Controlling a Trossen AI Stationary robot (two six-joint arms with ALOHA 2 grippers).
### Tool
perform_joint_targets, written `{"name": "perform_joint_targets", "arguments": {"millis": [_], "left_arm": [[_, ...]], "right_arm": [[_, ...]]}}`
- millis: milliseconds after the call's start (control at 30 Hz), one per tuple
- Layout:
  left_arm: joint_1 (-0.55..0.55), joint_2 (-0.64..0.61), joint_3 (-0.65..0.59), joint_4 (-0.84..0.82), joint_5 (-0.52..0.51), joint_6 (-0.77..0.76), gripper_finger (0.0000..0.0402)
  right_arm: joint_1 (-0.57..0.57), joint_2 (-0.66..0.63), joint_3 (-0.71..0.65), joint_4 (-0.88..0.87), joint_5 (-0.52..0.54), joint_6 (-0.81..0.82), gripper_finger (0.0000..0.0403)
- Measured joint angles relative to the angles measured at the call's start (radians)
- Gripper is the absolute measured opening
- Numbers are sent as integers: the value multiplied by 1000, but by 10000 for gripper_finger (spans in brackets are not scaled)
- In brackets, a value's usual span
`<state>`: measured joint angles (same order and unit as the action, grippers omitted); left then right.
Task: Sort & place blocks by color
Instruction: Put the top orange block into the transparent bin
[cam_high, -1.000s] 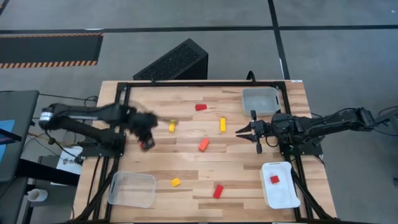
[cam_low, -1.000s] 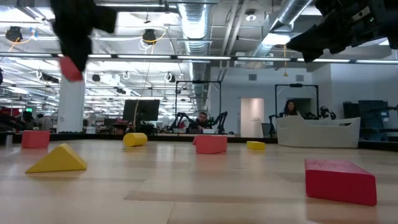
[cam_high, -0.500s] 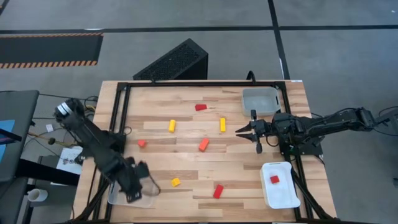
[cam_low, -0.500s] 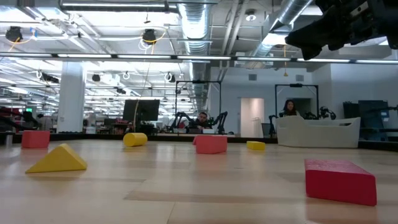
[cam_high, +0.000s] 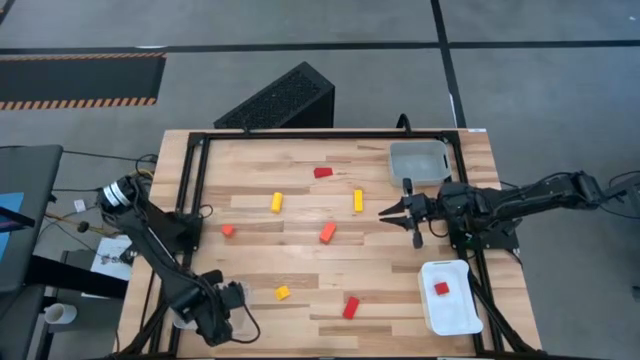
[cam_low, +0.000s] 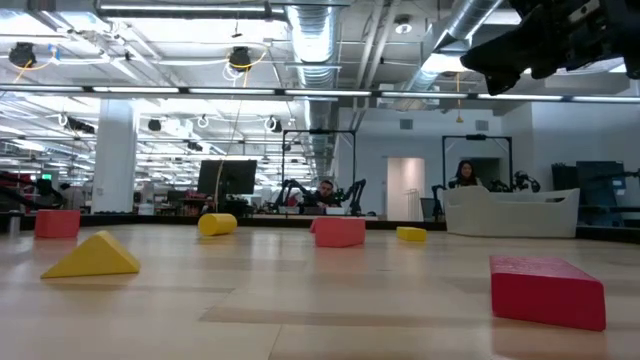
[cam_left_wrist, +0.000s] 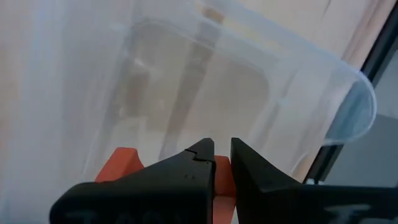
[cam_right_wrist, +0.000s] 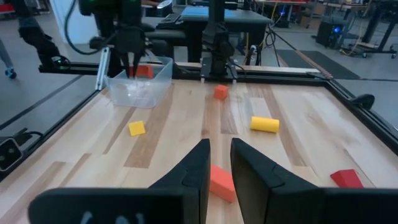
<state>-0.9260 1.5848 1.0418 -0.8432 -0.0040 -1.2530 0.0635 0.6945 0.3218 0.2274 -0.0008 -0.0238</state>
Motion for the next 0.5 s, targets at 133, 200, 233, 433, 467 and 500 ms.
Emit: {"name": "perform_joint_targets", "arguments": {"millis": [133, 200, 233, 433, 467, 500], "left_arm": [[0, -15, -95, 142, 26, -10, 1], [0, -19, -125, 157, 37, -20, 1], [0, -20, -138, 155, 38, -22, 1], [5, -22, -186, 162, 72, -10, 3], [7, -23, -192, 164, 79, -10, 6], [7, -23, -196, 161, 79, -10, 8]], "right_arm": [[15, 0, 0, 11, 0, 0, 87], [15, 0, 0, 24, 0, -1, 87], [15, 0, 0, 27, 0, -2, 87], [14, 0, 0, 40, 1, -3, 87], [14, 0, 0, 39, 1, -3, 87], [14, 0, 0, 40, 1, -3, 87]]}}
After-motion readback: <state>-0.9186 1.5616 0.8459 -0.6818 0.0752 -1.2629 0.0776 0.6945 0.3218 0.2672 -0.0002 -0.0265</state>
